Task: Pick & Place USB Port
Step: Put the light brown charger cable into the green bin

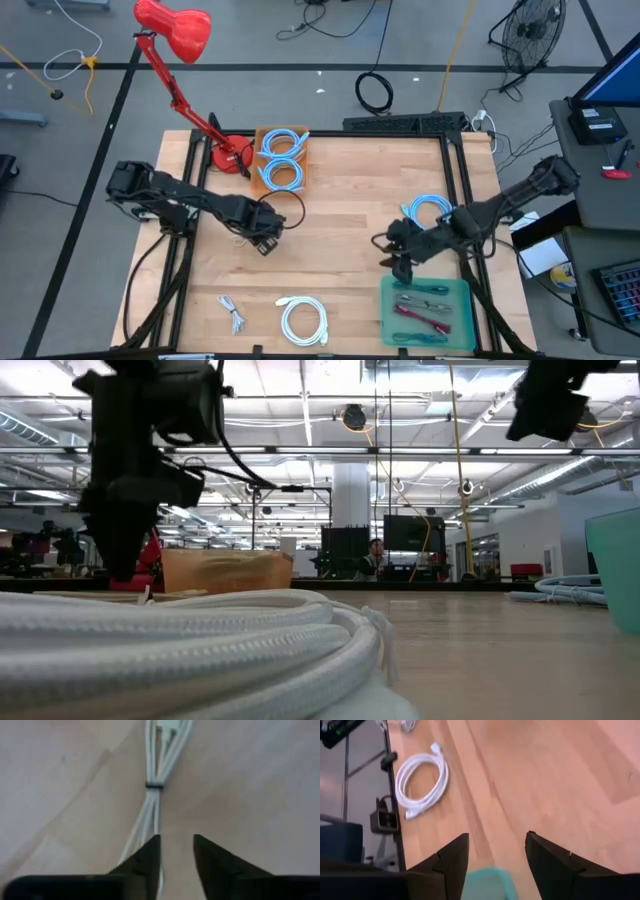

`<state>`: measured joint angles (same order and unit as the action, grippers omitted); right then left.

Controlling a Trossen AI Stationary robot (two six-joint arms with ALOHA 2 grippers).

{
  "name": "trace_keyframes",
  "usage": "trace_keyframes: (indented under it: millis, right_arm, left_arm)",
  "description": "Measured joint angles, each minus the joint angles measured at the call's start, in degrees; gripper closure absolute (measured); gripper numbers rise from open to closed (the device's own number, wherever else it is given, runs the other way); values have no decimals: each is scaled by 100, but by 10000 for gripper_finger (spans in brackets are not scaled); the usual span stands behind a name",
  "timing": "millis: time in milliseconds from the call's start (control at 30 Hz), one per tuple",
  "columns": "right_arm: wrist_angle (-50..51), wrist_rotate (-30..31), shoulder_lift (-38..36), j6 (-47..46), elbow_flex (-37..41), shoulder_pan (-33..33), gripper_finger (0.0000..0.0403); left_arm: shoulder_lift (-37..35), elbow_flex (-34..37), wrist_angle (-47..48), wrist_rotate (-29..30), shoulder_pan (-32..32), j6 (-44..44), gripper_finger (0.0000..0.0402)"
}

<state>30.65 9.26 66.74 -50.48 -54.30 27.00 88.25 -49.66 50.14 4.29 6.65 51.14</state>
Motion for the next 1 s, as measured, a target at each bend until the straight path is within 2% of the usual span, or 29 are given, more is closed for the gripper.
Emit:
trace_keyframes:
  millis: [167, 300, 400, 500, 533, 700, 867, 1000]
  right_arm:
    - [-210, -13, 0, 170, 0, -218, 222]
    - [-488, 123, 0, 172, 0, -268, 222]
    - [-829, 296, 2, 173, 0, -271, 222]
    - [-1209, 553, 2, 173, 0, -264, 223]
    - [-1330, 653, 2, 173, 0, -266, 222]
    - [-1930, 1157, 2, 188, 0, -273, 223]
    - [-2808, 1344, 2, 723, -4, -332, 222]
    - [-3320, 1362, 2, 471, -4, -544, 222]
  left_arm:
    - [-9, 522, -374, 225, -171, -319, 215]
    - [-40, 859, -711, 275, -250, -331, 208]
    - [-52, 1009, -936, 90, -297, -254, 253]
    - [-55, 1039, -1119, -82, -321, -237, 352]
    - [-52, 1039, -1149, -107, -321, -200, 374]
    - [-170, 737, -1186, -47, -236, 219, 395]
    - [-863, 76, -2151, 334, 2, 181, 400]
    - [-1292, -397, -3137, 941, 315, 60, 401]
